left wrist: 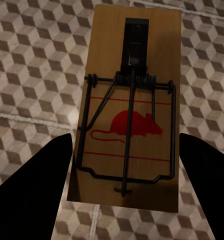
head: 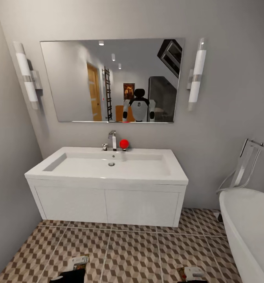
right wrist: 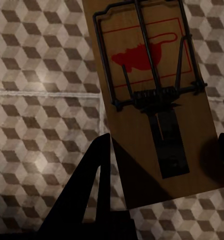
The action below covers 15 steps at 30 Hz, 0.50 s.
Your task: Take the four mousetraps from the cabinet in the bathroom and place them on the bathroom floor. Make sure all four end up on the same floor surface, and ensure that at least two of them are either under or directly next to the same bathroom sink.
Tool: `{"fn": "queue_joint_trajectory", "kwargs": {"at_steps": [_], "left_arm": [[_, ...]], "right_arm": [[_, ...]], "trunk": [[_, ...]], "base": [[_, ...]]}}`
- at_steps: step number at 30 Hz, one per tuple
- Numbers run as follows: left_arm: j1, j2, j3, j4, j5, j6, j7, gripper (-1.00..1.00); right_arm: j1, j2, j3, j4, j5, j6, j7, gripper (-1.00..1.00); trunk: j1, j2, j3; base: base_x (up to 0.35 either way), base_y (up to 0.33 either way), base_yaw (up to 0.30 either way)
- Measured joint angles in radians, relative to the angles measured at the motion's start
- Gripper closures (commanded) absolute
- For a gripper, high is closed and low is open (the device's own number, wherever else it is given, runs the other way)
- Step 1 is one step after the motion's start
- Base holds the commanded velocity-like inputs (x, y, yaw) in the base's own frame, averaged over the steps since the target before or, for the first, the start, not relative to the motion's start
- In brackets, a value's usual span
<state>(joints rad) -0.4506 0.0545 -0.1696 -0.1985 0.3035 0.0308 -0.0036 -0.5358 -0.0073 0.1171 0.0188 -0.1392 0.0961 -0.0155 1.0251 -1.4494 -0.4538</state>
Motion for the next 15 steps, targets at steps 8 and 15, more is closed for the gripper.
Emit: {"fn": "queue_joint_trajectory", "kwargs": {"at_steps": [8, 15], "left_arm": [[0.0, -0.004, 0.002, -0.005, 0.003, 0.001, 0.0, 1.0], [0.0, -0.009, 0.002, -0.006, 0.004, 0.0, -0.001, 1.0]], "right_arm": [[0.0, 0.0, 0.0, 0.0, 0.001, -0.001, 0.001, 1.0], [0.0, 0.0, 0.0, -0.001, 0.005, 0.0, 0.01, 1.0]], "trunk": [[0.0, 0.0, 0.0], [0.027, -0.049, -0.022]], "base": [[0.0, 0.0, 0.0], [0.0, 0.0, 0.0]]}}
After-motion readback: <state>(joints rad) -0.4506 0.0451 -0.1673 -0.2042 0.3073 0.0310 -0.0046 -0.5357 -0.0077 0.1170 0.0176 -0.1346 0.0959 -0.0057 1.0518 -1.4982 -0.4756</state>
